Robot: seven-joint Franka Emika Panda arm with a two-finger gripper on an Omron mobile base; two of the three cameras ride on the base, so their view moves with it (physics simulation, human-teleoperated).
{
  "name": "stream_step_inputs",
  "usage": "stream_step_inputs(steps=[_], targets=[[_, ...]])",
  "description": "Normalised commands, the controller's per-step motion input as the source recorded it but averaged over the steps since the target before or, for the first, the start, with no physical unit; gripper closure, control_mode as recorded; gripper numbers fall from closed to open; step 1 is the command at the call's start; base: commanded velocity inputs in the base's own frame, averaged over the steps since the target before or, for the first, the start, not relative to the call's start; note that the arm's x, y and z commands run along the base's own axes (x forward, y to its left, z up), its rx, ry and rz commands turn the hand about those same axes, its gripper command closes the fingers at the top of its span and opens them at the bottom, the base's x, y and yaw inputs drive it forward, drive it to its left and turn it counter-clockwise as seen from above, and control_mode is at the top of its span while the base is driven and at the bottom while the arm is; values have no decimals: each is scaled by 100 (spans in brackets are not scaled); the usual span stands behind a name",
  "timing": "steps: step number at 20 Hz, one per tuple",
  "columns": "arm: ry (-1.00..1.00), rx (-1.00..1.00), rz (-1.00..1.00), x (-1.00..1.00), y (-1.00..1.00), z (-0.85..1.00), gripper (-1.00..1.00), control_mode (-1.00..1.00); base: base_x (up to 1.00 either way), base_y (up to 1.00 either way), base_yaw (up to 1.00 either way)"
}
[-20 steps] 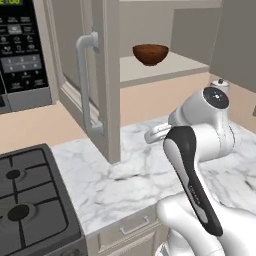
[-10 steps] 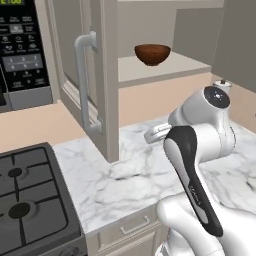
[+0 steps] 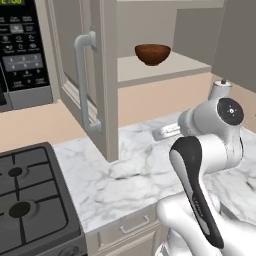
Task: Take the smaller bowl and place it next to the appetizer plate on the dining counter , and place the larger bowl next to the plate with cooked food.
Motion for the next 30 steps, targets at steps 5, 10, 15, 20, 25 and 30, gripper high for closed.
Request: stream_step_inputs(steps=[5,10,15,20,25,30], targets=[[-22,3,-13,0,-36,56,-100,-100,0,0,0],[-1,14,-18,0,-9,92,-100,-100,0,0,0],[3,32,-17,1,-14,78,-100,-100,0,0,0],[7,52,-4,0,-31,24,-100,-100,0,0,0],[-5,38,0,13,-3,-13,-100,-100,0,0,0],[-2,7,-3,6,8,0,-100,-100,0,0,0]])
